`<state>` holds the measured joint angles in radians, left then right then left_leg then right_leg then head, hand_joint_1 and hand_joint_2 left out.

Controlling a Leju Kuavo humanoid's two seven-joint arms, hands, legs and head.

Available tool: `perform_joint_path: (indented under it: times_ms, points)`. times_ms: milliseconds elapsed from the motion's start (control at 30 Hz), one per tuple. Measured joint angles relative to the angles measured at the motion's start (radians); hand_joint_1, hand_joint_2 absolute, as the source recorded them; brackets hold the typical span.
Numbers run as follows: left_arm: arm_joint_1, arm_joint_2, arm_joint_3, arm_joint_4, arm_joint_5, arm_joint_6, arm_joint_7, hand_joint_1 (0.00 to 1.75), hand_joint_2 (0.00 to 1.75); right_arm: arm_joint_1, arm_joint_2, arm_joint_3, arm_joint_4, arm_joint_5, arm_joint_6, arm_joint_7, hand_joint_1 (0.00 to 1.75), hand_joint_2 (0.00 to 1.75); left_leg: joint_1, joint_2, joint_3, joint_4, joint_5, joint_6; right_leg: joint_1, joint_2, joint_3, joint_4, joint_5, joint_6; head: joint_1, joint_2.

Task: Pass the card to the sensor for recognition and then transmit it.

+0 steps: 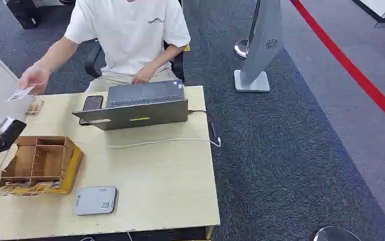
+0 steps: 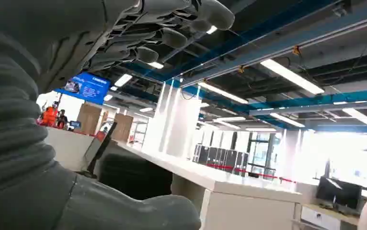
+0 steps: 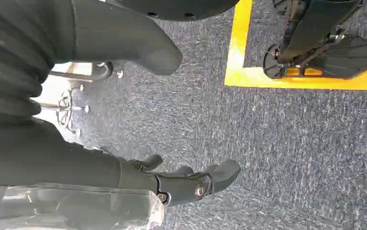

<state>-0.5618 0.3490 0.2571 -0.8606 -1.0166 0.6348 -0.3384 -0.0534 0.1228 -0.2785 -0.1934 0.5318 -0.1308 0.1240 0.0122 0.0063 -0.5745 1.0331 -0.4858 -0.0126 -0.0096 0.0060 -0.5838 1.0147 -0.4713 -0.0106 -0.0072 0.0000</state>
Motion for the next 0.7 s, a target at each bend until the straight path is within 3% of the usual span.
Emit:
perform_joint_path:
  times_ms: [200, 233, 700]
  points:
    - [0.002, 0.000, -0.001, 0.007, 0.005, 0.000, 0.000, 0.00, 1.75, 0.000, 0.000, 0.000, 0.000, 0.006, -0.003, -0.006, 0.00, 1.75, 0.000, 0.000, 0.000, 0.000, 0.000, 0.000, 0.000, 0.000, 0.000, 0.000, 0.000, 0.000, 0.000, 0.000]
    - [0.002, 0.000, -0.001, 0.007, 0.008, 0.001, 0.000, 1.75, 1.75, 0.000, 0.000, 0.000, 0.000, 0.006, -0.002, -0.006, 0.00, 1.75, 0.000, 0.000, 0.000, 0.000, 0.000, 0.000, 0.000, 0.000, 0.000, 0.000, 0.000, 0.000, 0.000, 0.000]
    - [0.042, -0.005, -0.001, -0.003, 0.063, 0.010, -0.039, 1.75, 1.75, 0.000, 0.000, 0.000, 0.000, 0.016, -0.003, -0.009, 0.00, 1.75, 0.000, 0.000, 0.000, 0.000, 0.000, 0.000, 0.000, 0.000, 0.000, 0.000, 0.000, 0.000, 0.000, 0.000]
